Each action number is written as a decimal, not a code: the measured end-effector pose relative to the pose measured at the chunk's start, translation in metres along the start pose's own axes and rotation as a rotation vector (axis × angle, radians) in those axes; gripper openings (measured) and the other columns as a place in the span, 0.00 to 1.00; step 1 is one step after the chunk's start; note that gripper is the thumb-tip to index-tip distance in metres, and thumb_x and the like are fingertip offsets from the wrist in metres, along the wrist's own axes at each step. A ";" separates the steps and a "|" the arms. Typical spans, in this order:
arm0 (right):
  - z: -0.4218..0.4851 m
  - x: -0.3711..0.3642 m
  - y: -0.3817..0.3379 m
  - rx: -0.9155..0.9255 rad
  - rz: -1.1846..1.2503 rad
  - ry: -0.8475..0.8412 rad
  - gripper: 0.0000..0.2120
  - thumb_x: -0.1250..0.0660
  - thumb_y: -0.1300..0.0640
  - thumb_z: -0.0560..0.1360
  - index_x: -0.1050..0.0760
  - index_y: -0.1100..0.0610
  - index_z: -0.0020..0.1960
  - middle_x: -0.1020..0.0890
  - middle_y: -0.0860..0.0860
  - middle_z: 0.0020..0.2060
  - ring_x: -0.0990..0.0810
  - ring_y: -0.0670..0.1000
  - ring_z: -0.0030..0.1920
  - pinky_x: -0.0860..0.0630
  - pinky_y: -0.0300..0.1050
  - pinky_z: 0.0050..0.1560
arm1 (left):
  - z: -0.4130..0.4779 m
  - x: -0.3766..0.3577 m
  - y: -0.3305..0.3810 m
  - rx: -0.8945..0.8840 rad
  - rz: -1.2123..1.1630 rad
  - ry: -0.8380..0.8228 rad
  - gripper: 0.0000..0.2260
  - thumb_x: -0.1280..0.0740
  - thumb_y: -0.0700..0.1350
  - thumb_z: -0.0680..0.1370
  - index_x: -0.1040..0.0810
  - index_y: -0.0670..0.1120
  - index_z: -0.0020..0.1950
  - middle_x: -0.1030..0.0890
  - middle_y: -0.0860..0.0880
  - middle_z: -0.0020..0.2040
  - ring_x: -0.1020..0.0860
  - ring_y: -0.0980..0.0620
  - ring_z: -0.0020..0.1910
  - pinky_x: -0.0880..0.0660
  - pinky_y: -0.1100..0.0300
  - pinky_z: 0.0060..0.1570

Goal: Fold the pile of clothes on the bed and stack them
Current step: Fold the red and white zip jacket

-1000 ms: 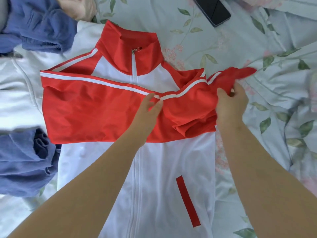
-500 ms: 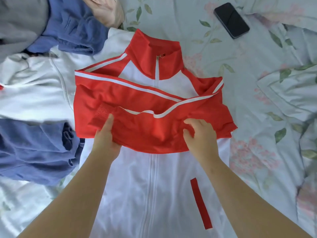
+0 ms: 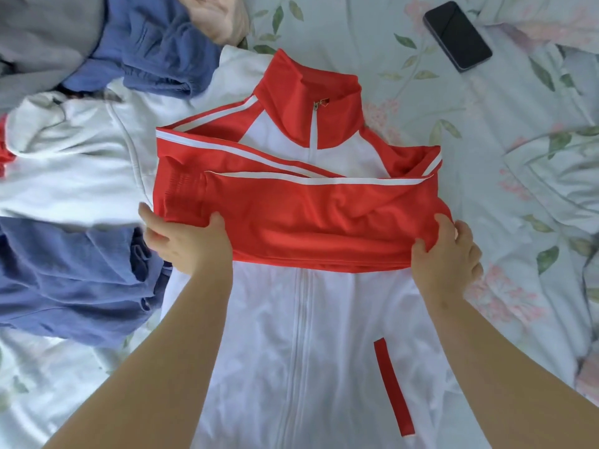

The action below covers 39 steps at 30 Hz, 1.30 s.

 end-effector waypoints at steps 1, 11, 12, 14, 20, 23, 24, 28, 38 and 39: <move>0.004 0.000 0.005 -0.029 -0.004 -0.046 0.26 0.36 0.58 0.76 0.37 0.50 0.73 0.35 0.56 0.71 0.37 0.63 0.68 0.40 0.59 0.65 | -0.006 -0.001 0.005 -0.096 0.060 0.018 0.44 0.29 0.41 0.68 0.50 0.52 0.77 0.44 0.44 0.74 0.39 0.42 0.70 0.38 0.47 0.68; 0.029 0.009 0.042 -0.308 0.078 -0.013 0.21 0.41 0.62 0.75 0.32 0.53 0.67 0.29 0.62 0.63 0.32 0.64 0.61 0.36 0.56 0.60 | 0.011 -0.001 -0.003 -0.072 0.175 -0.058 0.18 0.33 0.45 0.73 0.26 0.49 0.63 0.31 0.46 0.67 0.31 0.42 0.64 0.33 0.48 0.63; 0.030 0.007 0.037 -0.266 0.115 -0.029 0.22 0.40 0.59 0.75 0.33 0.54 0.68 0.29 0.61 0.63 0.32 0.64 0.62 0.35 0.57 0.61 | 0.010 0.000 -0.002 -0.110 0.232 -0.057 0.19 0.33 0.45 0.73 0.27 0.50 0.64 0.32 0.45 0.67 0.32 0.42 0.65 0.35 0.47 0.64; 0.033 0.002 0.026 -0.184 0.152 -0.077 0.23 0.38 0.53 0.76 0.34 0.54 0.69 0.28 0.60 0.63 0.31 0.65 0.62 0.35 0.59 0.61 | -0.001 -0.002 0.008 -0.312 0.372 -0.018 0.22 0.33 0.42 0.72 0.28 0.50 0.66 0.33 0.45 0.70 0.36 0.41 0.68 0.42 0.47 0.66; 0.034 -0.003 0.022 -0.133 0.152 -0.027 0.20 0.37 0.52 0.77 0.31 0.55 0.67 0.23 0.59 0.58 0.29 0.65 0.60 0.33 0.57 0.59 | -0.073 -0.067 0.044 -1.082 0.358 -0.505 0.15 0.33 0.35 0.69 0.18 0.45 0.54 0.19 0.46 0.53 0.25 0.42 0.60 0.31 0.45 0.58; 0.030 -0.005 0.027 -0.070 0.252 -0.016 0.20 0.36 0.54 0.76 0.30 0.57 0.66 0.22 0.58 0.59 0.27 0.62 0.60 0.32 0.55 0.60 | -0.118 -0.112 0.054 -1.187 0.443 -0.679 0.15 0.34 0.43 0.73 0.21 0.48 0.59 0.21 0.49 0.57 0.26 0.46 0.61 0.34 0.49 0.59; 0.030 -0.006 0.030 -0.053 0.292 -0.012 0.20 0.35 0.55 0.76 0.30 0.57 0.66 0.22 0.56 0.59 0.26 0.60 0.59 0.32 0.53 0.61 | -0.131 -0.127 0.056 -1.251 0.476 -0.687 0.16 0.34 0.46 0.74 0.23 0.49 0.62 0.22 0.50 0.60 0.27 0.47 0.62 0.36 0.50 0.61; 0.028 -0.007 0.039 -0.043 0.475 -0.029 0.19 0.35 0.57 0.75 0.28 0.54 0.66 0.22 0.46 0.56 0.26 0.46 0.54 0.33 0.39 0.56 | -0.168 -0.176 0.059 -1.451 0.594 -0.757 0.21 0.38 0.56 0.77 0.31 0.52 0.69 0.26 0.52 0.64 0.29 0.49 0.64 0.40 0.48 0.63; 0.039 -0.002 0.087 -0.266 0.608 0.057 0.07 0.30 0.55 0.73 0.24 0.55 0.49 0.22 0.48 0.38 0.23 0.46 0.40 0.31 0.34 0.40 | -0.122 -0.221 0.094 -0.780 0.266 -0.902 0.12 0.38 0.51 0.79 0.25 0.45 0.55 0.22 0.48 0.46 0.24 0.46 0.50 0.34 0.59 0.46; 0.040 -0.001 0.088 -0.302 0.587 0.059 0.06 0.31 0.55 0.74 0.24 0.56 0.49 0.22 0.50 0.39 0.21 0.51 0.42 0.30 0.37 0.42 | -0.123 -0.219 0.094 -0.812 0.336 -0.959 0.13 0.39 0.53 0.79 0.27 0.45 0.58 0.23 0.49 0.49 0.25 0.47 0.51 0.32 0.57 0.49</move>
Point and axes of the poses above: each hand's wrist, its own z-axis towards the middle knuckle, its own x-axis out of the back of the hand, y = z × x, the point moved 3 cm from there along z, towards the middle knuckle
